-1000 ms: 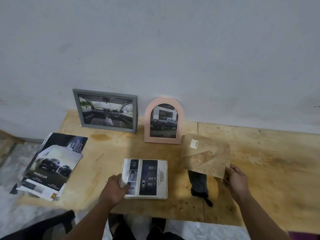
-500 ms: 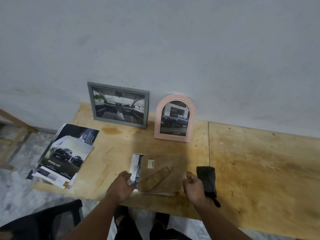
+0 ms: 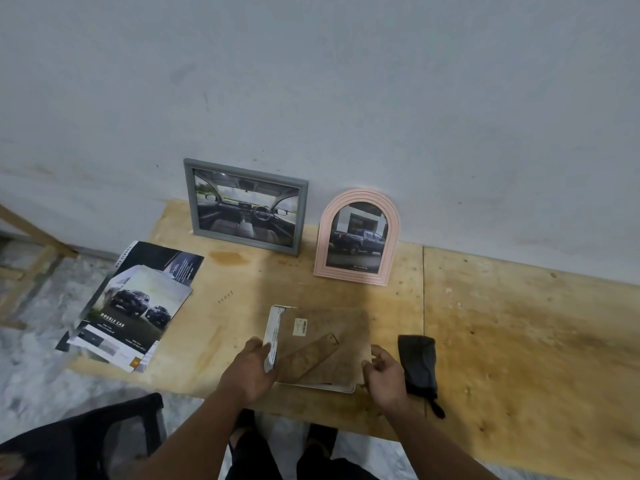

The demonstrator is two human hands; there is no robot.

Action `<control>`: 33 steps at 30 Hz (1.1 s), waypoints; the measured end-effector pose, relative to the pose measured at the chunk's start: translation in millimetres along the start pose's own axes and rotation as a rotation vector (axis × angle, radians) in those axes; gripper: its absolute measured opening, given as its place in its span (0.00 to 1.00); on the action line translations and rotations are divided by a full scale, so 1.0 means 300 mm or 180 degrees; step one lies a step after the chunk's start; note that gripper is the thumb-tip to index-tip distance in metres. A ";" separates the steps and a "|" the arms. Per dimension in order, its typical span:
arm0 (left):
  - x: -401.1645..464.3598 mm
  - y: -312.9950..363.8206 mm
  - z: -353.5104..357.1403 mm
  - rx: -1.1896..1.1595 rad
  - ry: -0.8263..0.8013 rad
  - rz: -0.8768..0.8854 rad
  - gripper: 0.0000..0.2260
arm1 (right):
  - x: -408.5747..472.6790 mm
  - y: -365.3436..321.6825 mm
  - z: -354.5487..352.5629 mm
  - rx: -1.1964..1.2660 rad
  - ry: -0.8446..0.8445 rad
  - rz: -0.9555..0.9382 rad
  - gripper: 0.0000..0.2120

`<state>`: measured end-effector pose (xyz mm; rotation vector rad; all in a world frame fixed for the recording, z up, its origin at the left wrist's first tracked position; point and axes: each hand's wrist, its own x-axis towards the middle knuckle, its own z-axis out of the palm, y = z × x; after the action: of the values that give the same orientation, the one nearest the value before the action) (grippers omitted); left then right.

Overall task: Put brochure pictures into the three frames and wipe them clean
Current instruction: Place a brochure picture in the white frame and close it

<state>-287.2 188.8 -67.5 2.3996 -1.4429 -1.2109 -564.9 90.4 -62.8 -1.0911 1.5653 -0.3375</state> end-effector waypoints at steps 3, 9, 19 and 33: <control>0.010 0.012 0.003 0.0134 -0.0044 0.0026 0.27 | -0.008 -0.002 -0.019 0.0153 0.0060 0.0014 0.13; 0.020 0.002 0.001 0.0043 -0.0040 0.0024 0.29 | -0.012 0.003 -0.016 0.0379 0.0026 -0.0009 0.12; 0.018 -0.015 -0.013 -0.0409 0.0114 0.0024 0.26 | 0.002 0.008 -0.004 0.0412 0.0308 -0.0021 0.13; 0.039 -0.018 -0.029 -0.0582 0.0103 0.0108 0.25 | -0.004 -0.004 0.092 -0.1269 0.0291 -0.0480 0.12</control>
<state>-274.7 180.1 -70.8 2.2544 -1.2974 -1.2324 -539.9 100.1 -70.0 -1.5250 1.6776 -0.1802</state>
